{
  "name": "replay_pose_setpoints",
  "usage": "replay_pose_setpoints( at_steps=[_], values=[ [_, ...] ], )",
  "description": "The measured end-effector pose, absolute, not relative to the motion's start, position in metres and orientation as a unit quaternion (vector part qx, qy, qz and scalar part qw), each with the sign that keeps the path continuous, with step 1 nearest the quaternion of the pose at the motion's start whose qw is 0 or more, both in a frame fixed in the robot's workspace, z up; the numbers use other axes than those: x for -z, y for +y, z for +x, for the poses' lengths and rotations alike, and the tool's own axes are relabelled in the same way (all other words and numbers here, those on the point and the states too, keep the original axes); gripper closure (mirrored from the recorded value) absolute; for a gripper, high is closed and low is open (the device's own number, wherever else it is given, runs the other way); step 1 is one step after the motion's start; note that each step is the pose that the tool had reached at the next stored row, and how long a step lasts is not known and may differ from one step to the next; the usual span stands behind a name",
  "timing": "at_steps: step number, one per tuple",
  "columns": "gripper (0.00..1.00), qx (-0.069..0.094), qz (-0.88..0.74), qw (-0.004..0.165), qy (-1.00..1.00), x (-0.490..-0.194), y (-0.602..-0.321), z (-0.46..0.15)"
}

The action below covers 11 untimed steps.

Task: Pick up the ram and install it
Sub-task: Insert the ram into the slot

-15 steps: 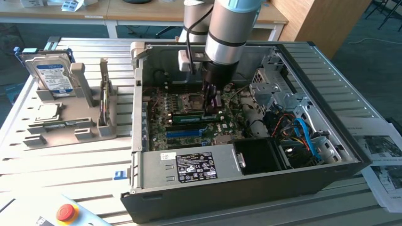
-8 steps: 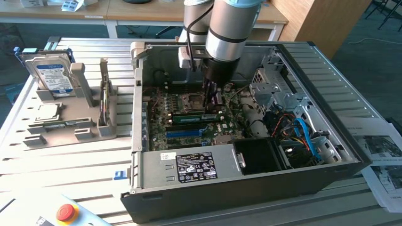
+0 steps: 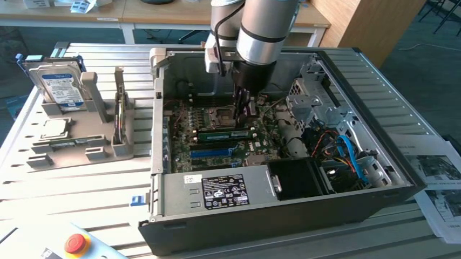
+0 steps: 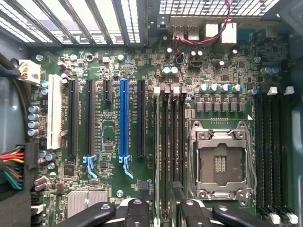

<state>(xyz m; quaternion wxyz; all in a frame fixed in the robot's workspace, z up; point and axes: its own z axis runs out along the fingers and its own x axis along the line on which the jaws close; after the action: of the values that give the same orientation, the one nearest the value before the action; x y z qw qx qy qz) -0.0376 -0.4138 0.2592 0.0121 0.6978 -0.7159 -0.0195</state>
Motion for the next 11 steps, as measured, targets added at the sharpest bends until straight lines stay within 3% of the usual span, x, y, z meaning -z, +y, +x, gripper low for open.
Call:
replay_pose_setpoints(
  at_steps=[11],
  values=[
    [0.69,0.02,0.698,0.012,-0.716,-0.271,-0.414,-0.038]
  ],
)
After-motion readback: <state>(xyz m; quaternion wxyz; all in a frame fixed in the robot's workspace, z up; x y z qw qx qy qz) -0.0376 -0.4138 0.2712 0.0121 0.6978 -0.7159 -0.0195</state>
